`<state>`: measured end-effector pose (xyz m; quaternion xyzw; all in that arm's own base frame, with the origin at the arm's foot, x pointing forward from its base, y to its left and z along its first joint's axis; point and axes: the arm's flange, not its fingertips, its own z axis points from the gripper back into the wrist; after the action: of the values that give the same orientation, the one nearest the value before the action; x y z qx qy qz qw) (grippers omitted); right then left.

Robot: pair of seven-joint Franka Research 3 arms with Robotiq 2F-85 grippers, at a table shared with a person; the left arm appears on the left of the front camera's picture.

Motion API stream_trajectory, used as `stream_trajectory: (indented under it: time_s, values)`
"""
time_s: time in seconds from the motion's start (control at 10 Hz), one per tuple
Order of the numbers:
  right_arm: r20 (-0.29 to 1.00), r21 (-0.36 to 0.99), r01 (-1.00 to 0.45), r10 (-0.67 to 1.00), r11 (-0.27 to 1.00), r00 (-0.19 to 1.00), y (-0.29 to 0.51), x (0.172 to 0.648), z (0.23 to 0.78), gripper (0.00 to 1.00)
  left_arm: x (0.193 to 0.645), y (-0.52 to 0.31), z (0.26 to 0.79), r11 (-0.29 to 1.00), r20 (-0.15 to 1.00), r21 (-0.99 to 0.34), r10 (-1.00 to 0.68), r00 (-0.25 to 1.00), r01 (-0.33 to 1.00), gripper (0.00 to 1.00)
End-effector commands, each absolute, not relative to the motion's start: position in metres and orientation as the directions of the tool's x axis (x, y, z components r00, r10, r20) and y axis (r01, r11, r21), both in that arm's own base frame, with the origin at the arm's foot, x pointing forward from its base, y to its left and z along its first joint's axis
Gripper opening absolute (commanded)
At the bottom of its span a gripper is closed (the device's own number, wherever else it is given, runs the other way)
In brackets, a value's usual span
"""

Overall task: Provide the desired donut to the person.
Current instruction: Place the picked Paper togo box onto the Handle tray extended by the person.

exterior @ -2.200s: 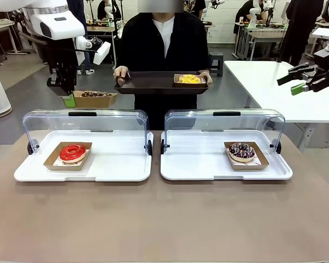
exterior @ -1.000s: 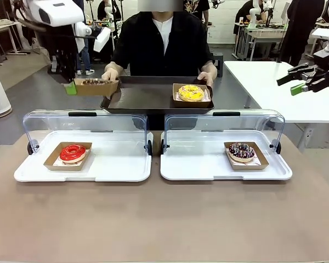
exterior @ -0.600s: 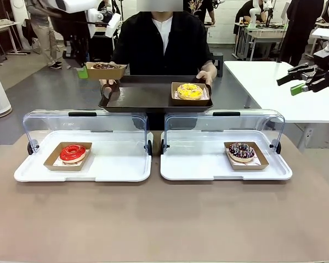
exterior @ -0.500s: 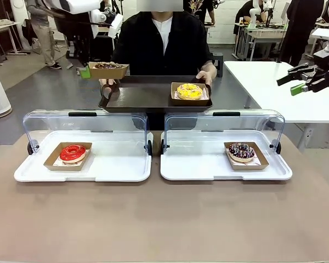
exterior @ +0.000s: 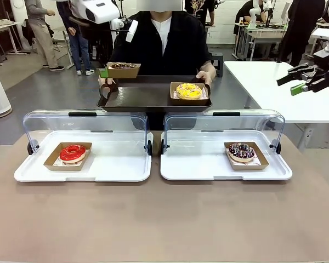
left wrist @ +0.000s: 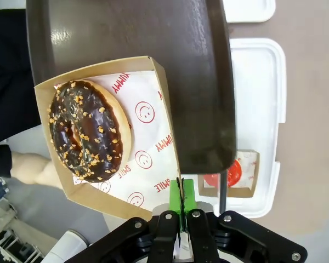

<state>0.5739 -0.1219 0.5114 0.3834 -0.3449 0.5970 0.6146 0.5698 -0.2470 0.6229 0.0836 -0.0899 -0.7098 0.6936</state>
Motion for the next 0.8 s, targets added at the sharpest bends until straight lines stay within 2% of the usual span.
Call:
stream_trajectory:
  time_s: [0.0,0.7]
  values:
    - [0.882,0.058,-0.998,0.469,-0.003,0.050,-0.121,0.574,0.511,1.00,0.593,-0.248,0.617,-0.029,0.045,0.213,-0.998,-0.040,0.977,0.01]
    - [0.882,0.058,-0.998,0.469,-0.003,0.050,-0.121,0.574,0.511,1.00,0.620,-0.263,0.587,-0.085,0.075,0.077,-0.993,-0.091,0.993,0.01]
